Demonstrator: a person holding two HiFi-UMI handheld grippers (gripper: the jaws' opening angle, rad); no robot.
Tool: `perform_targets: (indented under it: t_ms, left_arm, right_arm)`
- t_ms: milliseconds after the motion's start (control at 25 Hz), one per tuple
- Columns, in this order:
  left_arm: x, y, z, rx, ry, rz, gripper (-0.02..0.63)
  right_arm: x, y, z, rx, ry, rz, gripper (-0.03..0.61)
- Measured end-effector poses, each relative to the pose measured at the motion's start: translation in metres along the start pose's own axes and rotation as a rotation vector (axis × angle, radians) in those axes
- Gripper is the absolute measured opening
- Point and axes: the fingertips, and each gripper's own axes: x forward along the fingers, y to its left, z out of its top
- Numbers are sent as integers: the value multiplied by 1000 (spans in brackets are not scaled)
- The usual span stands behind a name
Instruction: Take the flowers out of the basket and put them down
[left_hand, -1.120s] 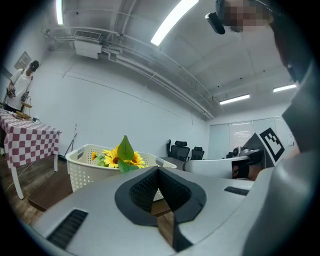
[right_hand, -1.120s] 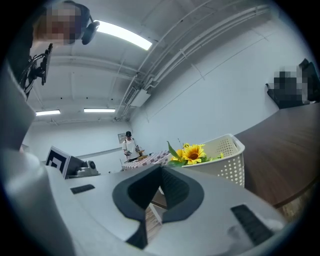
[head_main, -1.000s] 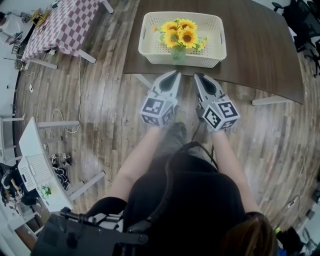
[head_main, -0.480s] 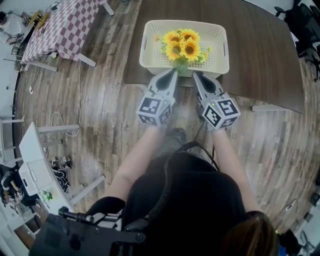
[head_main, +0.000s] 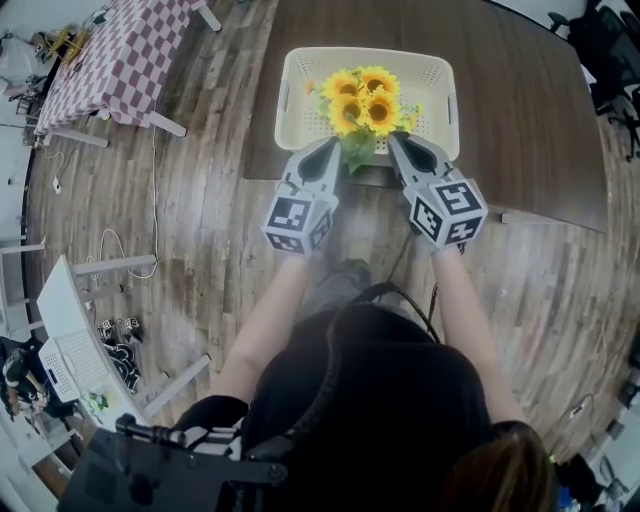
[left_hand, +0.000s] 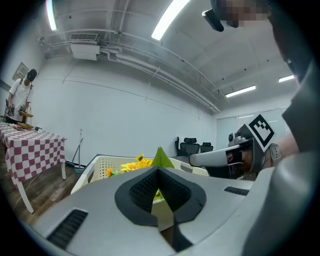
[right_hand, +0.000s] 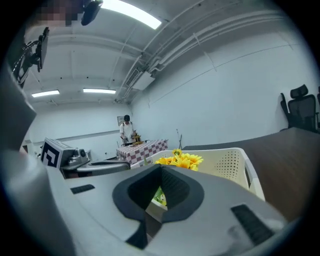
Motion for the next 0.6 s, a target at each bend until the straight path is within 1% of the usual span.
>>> perform_targets:
  t_ms: [160, 320, 360, 400, 440, 480, 600]
  left_arm:
    - [7, 8, 4, 15, 4, -2, 0]
    - [13, 17, 5, 9, 15, 5, 0]
    - [14, 19, 5, 6, 18, 8, 0]
    - [15, 21, 6, 3, 21, 13, 0]
    - [16, 24, 6, -1, 25, 17, 0]
    - [17, 26, 6, -5, 29, 21, 0]
    - [20, 30, 11, -8, 38, 25, 0]
  right_arm:
    - [13, -14, -2, -4, 95, -4, 3]
    - [25, -27, 3, 9, 149, 1, 6]
    - [29, -31, 3, 13, 169, 1, 14]
    - [33, -35, 2, 18, 194, 3, 33]
    - [36, -38, -1, 21, 223, 3, 68]
    - [40, -42, -4, 20, 254, -1, 80]
    - [49, -55, -12, 6, 331, -23, 80]
